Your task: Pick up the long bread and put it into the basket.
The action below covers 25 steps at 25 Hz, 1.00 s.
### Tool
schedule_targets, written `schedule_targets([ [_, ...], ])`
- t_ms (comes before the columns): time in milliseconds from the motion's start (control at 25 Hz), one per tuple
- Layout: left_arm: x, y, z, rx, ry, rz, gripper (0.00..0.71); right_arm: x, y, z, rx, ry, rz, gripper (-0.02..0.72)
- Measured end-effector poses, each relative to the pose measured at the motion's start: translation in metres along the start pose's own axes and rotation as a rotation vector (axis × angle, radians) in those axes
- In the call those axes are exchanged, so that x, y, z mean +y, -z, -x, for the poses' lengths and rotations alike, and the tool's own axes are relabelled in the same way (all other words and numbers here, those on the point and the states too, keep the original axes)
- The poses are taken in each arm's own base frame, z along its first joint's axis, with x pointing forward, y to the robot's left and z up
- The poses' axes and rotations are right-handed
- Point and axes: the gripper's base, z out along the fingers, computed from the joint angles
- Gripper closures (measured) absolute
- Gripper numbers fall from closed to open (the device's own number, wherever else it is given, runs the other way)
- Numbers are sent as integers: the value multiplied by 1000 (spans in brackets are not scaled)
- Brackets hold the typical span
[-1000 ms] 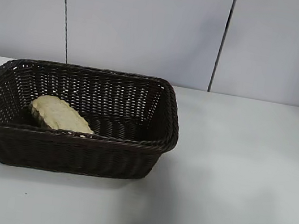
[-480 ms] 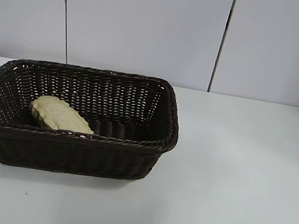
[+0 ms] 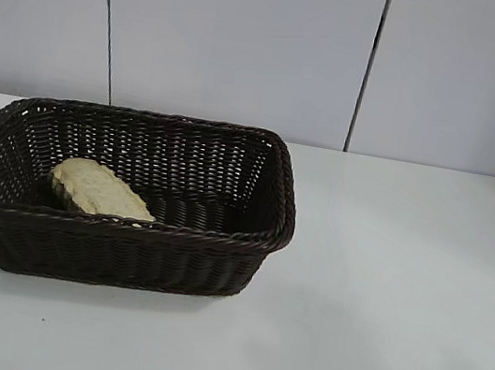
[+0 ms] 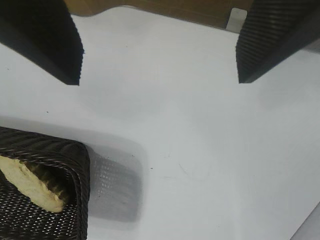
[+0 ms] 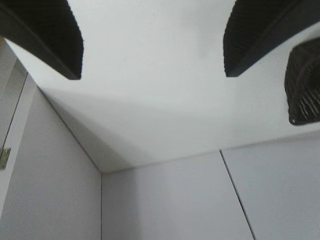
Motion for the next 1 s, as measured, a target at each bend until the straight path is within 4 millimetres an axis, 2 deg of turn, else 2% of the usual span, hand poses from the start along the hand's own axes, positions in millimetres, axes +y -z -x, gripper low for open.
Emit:
schedule_targets([
  [240, 0, 0, 0, 0, 0, 0, 105, 1, -14, -9, 55, 5, -3, 165],
  [1000, 0, 0, 0, 0, 0, 0, 105, 1, -14, -9, 56, 5, -1, 165],
])
